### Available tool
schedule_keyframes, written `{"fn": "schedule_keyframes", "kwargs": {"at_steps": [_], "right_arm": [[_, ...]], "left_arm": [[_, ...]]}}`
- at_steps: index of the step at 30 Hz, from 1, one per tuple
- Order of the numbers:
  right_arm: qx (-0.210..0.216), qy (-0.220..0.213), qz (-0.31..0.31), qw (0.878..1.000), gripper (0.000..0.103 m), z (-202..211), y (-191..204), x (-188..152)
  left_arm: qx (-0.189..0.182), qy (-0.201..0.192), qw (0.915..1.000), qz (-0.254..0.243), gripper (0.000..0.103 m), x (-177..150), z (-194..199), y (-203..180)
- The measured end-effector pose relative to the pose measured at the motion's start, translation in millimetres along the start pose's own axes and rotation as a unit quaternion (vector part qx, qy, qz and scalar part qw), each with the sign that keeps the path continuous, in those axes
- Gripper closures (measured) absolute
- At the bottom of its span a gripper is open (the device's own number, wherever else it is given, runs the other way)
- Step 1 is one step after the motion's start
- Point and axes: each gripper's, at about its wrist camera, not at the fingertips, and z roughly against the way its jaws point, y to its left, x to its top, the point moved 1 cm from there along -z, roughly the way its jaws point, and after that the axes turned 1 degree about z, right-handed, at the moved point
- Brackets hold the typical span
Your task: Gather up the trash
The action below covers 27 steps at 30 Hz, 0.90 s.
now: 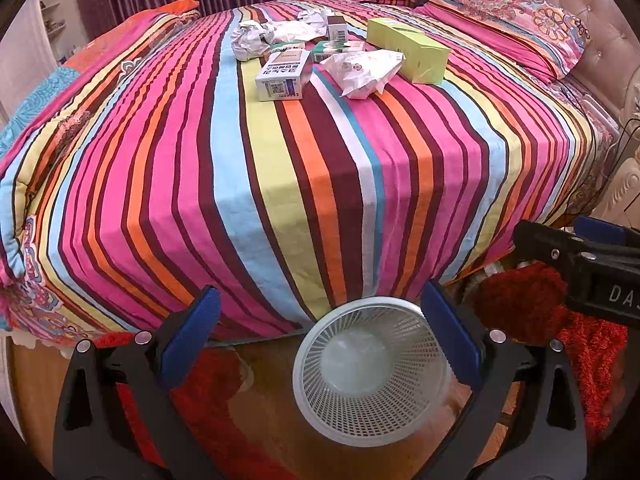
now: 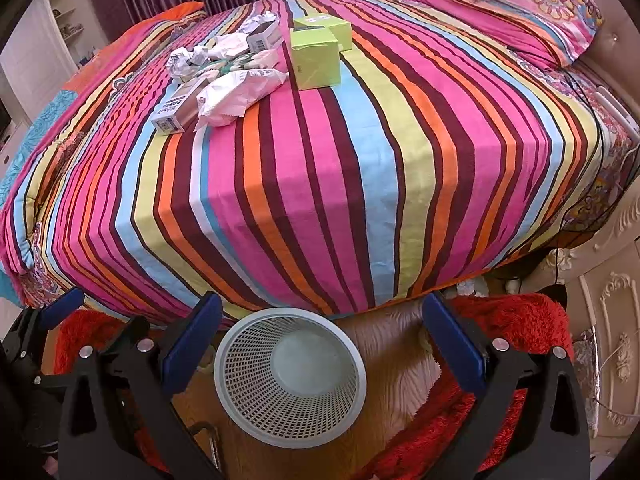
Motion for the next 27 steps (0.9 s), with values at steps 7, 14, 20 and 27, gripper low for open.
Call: {"fn": "schedule_keyframes", "kwargs": {"at_steps": [7, 14, 20, 27], "right_arm": [[-0.001, -0.002, 0.000, 1.000, 0.007, 1.2, 0.2, 0.9], [0.000, 0.000, 0.003, 1.000, 0.008, 1.6, 0.9, 1.0], [-0.001, 0.001, 0.006, 1.000, 0.007, 1.0, 2.9, 0.5], [-0.005, 0.003, 0.012, 1.000, 0.008, 0.4, 5.1, -0.3]], "left_arm": [[-0.003, 0.004, 1.0000, 0.001, 0.006, -1.4, -1.9, 0.1], [-0.002, 0.009, 0.9999, 0.005, 0.006, -2.9, -3.9, 1.5], [-0.001, 0.011, 0.9999, 0.008, 0.006, -3.5, -4.5, 3.0], [-0.001, 0.014, 0.9999, 0.009, 0.006, -3.8, -4.7, 3.1]]}}
